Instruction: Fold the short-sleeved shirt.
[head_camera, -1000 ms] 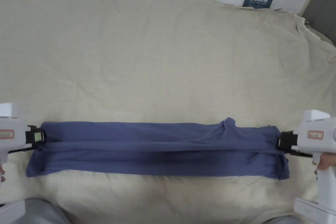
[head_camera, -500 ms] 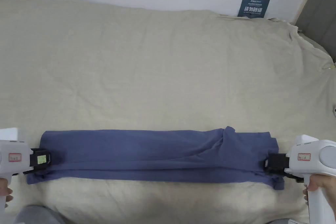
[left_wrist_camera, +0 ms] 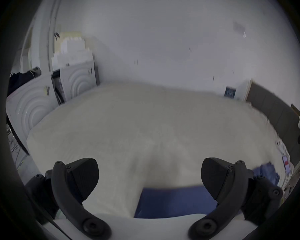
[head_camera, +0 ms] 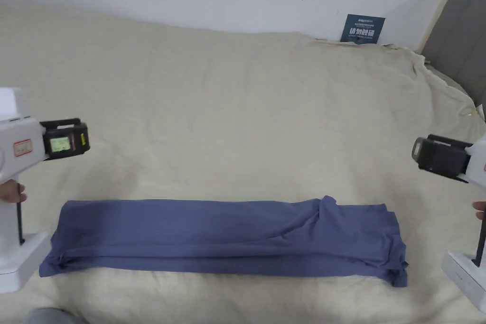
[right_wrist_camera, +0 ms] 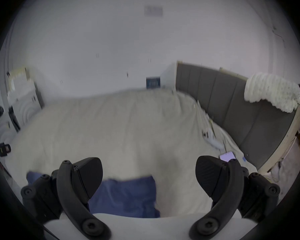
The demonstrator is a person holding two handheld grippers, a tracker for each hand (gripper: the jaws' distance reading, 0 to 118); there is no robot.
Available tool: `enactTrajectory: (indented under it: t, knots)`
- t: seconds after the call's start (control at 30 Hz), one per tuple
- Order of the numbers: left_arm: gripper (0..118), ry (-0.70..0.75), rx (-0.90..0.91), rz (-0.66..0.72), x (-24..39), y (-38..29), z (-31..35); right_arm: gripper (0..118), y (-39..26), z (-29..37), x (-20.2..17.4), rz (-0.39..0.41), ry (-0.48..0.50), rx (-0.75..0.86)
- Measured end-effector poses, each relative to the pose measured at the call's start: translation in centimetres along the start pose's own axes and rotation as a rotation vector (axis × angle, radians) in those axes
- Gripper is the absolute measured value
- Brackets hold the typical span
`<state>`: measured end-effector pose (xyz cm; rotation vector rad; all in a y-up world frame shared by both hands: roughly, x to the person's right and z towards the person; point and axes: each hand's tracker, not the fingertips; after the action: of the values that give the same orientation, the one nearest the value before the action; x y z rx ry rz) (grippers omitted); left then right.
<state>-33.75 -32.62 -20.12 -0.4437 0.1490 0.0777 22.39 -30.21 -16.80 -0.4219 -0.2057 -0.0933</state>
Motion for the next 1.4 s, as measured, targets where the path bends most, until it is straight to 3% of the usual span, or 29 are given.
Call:
enactTrajectory:
  t: [0.17, 0.23, 0.27, 0.37, 0.43, 0.5, 0.57, 0.63, 1.13, 1.23, 1.27, 1.33, 1.37, 1.4]
  knots:
    - [117, -0.003, 0.177, -0.047, 3.6, -1.0, 1.7, 109, -1.5, 2.2, -2.6, -0.021, 0.020, 0.220]
    - [109, -0.033, 0.228, -0.057, 4.6, -2.0, 2.2, 108, -2.5, 2.7, -3.7, -0.019, 0.048, 0.241]
    - [100, -0.048, 0.239, -0.066, 4.9, -2.4, 2.5, 108, -2.9, 2.9, -4.1, -0.015, 0.053, 0.244]
    - [52, -0.068, 0.251, -0.091, 5.9, -3.5, 2.8, 104, -4.2, 3.2, -5.0, 0.010, 0.072, 0.275]
    - [26, -0.083, 0.249, -0.094, 6.2, -4.1, 2.9, 80, -4.8, 3.3, -5.4, 0.028, 0.076, 0.288]
    - [0, -0.082, 0.237, -0.106, 6.7, -4.6, 2.7, 41, -5.1, 3.4, -5.7, 0.029, 0.080, 0.285]
    - [0, -0.088, 0.236, -0.106, 6.9, -5.2, 2.8, 10, -5.3, 3.4, -6.0, 0.026, 0.083, 0.280]
    - [0, -0.112, 0.215, -0.095, 7.0, -5.6, 2.8, 1, -5.7, 3.1, -5.9, 0.019, 0.073, 0.277]
    - [0, -0.129, 0.205, -0.092, 6.8, -6.1, 2.7, 0, -6.7, 2.6, -6.1, 0.022, 0.047, 0.236]
    - [3, -0.208, 0.128, -0.041, 5.7, -5.3, 1.9, 0, -6.7, 2.5, -6.2, 0.024, 0.047, 0.228]
    - [7, -0.223, 0.098, -0.016, 5.1, -4.9, 1.5, 0, -6.7, 2.5, -6.2, 0.028, 0.046, 0.226]
    - [33, -0.254, 0.037, 0.014, 3.8, -4.2, 0.8, 0, -6.7, 2.4, -6.2, 0.029, 0.046, 0.223]
    - [56, -0.285, -0.014, 0.042, 3.0, -3.8, 0.4, 0, -6.8, 2.4, -6.3, 0.031, 0.046, 0.217]
    - [85, -0.324, -0.071, 0.060, 2.1, -3.5, -0.1, 0, -6.8, 2.3, -6.3, 0.032, 0.045, 0.216]
